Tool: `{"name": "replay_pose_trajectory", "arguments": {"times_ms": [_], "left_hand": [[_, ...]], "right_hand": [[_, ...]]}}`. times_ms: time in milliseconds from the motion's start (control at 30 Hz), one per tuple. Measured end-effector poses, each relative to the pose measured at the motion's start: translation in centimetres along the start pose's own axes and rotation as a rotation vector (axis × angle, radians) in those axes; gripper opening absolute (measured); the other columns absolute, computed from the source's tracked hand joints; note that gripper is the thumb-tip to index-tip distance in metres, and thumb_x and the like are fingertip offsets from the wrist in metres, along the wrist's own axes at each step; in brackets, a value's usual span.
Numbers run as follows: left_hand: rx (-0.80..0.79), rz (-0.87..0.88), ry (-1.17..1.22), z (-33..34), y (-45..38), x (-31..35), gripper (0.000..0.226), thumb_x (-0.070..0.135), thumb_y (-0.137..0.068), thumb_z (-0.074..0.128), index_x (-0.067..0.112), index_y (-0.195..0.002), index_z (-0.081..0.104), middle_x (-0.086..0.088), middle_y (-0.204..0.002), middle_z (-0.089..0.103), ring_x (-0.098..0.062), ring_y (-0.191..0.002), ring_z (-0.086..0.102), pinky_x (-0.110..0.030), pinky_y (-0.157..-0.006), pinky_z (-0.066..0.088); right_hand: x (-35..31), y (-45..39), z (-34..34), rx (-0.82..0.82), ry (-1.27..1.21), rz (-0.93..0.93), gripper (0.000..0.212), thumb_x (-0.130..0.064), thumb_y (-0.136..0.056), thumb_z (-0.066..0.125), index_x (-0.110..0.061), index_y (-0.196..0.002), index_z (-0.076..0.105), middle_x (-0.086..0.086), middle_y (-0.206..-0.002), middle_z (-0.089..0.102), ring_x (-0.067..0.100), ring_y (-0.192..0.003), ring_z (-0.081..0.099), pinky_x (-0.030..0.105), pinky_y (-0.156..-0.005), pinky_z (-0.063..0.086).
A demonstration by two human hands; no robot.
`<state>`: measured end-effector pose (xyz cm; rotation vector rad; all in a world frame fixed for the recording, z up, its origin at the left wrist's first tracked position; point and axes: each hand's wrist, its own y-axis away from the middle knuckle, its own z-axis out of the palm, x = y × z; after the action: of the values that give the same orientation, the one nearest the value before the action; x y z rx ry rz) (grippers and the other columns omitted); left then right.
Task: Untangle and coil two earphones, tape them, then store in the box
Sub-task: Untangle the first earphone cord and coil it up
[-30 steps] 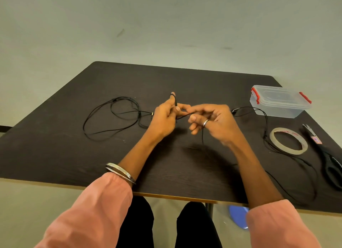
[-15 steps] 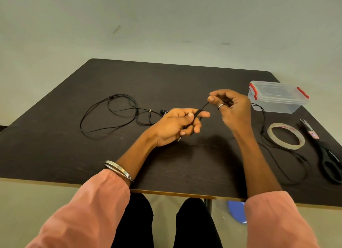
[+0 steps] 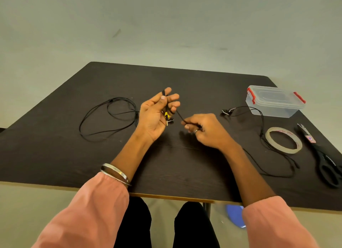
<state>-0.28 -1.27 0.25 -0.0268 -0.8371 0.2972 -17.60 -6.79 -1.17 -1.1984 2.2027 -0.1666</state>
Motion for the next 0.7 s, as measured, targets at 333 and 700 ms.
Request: {"name": "replay_pose_trajectory", "arguments": {"times_ms": [333, 700], "left_hand": [[0.061, 0.103, -0.613, -0.3, -0.3, -1.5, 0.034, 0.006, -0.102, 0.039, 0.010, -0.136, 0.042, -0.013, -0.096, 0.072, -0.023, -0.087, 0.072, -0.036, -0.084, 0.057], [-0.422, -0.198, -0.693, 0.6, 1.2, -1.9, 0.037, 0.006, -0.104, 0.030, 0.000, -0.137, 0.045, -0.004, -0.073, 0.065, -0.008, -0.051, 0.046, -0.027, -0.063, 0.049]], "right_hand": [[-2.1, 0.1, -0.5, -0.002, -0.012, -0.115, 0.015, -0.021, -0.085, 0.064, -0.010, -0.088, 0.075, -0.001, -0.075, 0.070, 0.011, -0.064, 0.061, 0.032, -0.062, 0.050], [-1.7, 0.2, -3.7, 0.497, -0.697, 0.135, 0.007, -0.007, -0.084, 0.069, -0.011, -0.089, 0.071, -0.007, -0.068, 0.071, 0.005, -0.057, 0.061, 0.016, -0.049, 0.042]]}}
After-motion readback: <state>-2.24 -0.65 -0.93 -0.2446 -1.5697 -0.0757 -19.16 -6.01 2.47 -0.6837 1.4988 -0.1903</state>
